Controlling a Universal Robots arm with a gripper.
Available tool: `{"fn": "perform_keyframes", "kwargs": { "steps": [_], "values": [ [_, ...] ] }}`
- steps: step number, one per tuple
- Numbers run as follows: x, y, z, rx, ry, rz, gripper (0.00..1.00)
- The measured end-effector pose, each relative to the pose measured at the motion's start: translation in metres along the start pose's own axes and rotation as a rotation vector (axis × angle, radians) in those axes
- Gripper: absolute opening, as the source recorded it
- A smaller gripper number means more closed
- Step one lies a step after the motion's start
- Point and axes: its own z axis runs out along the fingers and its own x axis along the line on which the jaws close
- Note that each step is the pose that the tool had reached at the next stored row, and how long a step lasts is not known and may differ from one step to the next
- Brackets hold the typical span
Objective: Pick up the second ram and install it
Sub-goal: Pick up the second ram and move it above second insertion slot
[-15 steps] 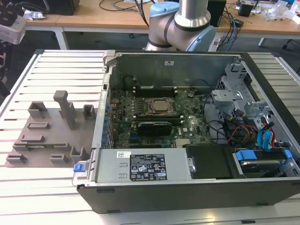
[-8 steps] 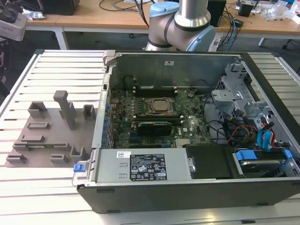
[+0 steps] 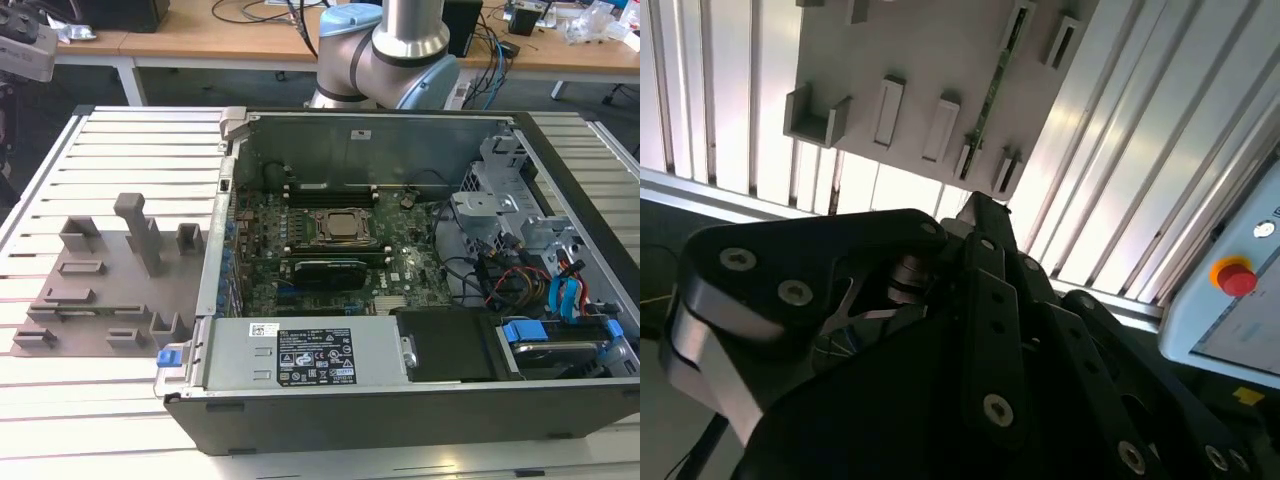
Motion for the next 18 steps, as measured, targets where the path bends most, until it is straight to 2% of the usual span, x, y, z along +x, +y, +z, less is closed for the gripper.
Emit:
{"fn": "perform_keyframes", "kwargs": {
  "steps": [2, 4, 9, 11, 12, 15, 18],
  "values": [
    [0.0, 0.0, 0.0, -0.0005, 0.0009, -0.021, 0.1],
    [0.0, 0.0, 0.0, -0.0015, 0.0027, -0.063, 0.1],
    [0.0, 0.0, 0.0, -0.0017, 0.003, -0.068, 0.11],
    [0.0, 0.0, 0.0, -0.0016, 0.003, -0.068, 0.23],
    [0.0, 0.0, 0.0, -0.0017, 0.003, -0.069, 0.36],
    [0.0, -0.0001, 0.0001, -0.0017, 0.003, -0.069, 0.36],
    [0.0002, -0.0004, 0.0086, -0.0017, 0.0031, -0.069, 0.36]
  ]
}}
